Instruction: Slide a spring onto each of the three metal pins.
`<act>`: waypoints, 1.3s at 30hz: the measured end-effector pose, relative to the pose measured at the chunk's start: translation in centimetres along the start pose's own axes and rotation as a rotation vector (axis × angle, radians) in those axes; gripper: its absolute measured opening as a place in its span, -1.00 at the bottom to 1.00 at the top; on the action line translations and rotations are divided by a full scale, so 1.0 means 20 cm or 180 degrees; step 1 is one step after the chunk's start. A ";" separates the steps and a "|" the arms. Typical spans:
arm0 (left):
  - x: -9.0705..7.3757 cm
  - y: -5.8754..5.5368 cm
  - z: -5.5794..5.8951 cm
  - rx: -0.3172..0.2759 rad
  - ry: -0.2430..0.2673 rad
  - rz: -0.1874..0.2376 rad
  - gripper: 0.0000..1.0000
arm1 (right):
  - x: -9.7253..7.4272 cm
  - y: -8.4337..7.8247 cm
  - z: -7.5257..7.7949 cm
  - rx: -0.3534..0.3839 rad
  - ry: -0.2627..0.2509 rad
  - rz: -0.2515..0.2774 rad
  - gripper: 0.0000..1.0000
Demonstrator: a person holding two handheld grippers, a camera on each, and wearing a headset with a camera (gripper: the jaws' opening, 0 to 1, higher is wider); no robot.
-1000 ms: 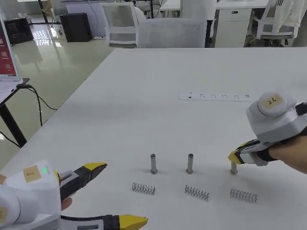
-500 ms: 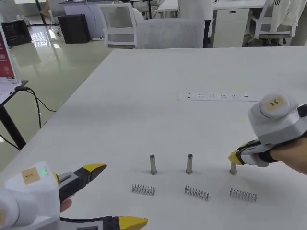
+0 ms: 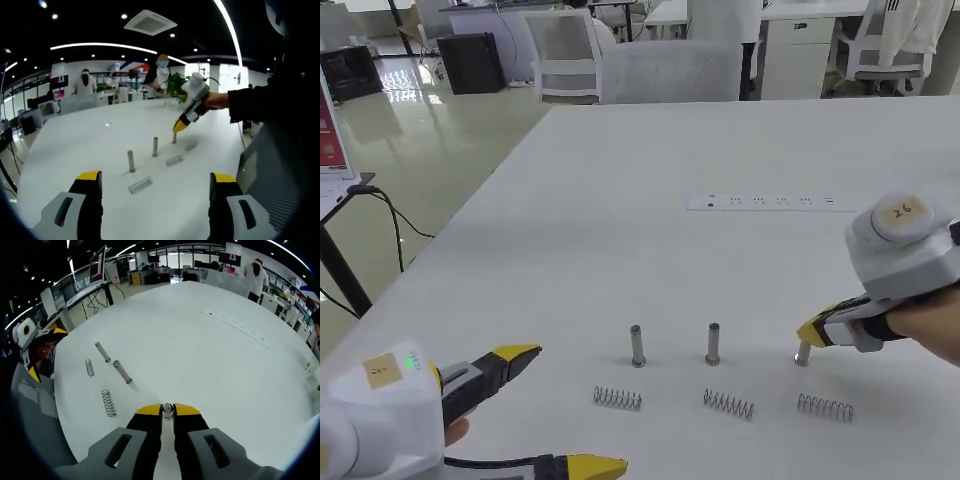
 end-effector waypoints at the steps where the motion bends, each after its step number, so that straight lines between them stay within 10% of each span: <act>1: 0.00 0.00 0.00 0.0004 0.0002 -0.0003 0.70 | 0.00 0.00 0.00 -0.0002 0.0002 -0.0002 -0.90; 39: -0.01 0.03 0.00 0.0054 -0.0011 0.0020 0.71 | 0.01 -0.02 -0.02 -0.0345 -0.0013 0.0027 -0.68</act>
Point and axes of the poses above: the centre of the closed fingertips' face, and the gripper's own axes: x roughly forward along the fingers, z roughly to its right, y roughly out of its top, the point moved 5 cm from there along -x, roughly backward along the fingers, and after that the axes turned 9 degrees about -z, right-handed, at the moved point
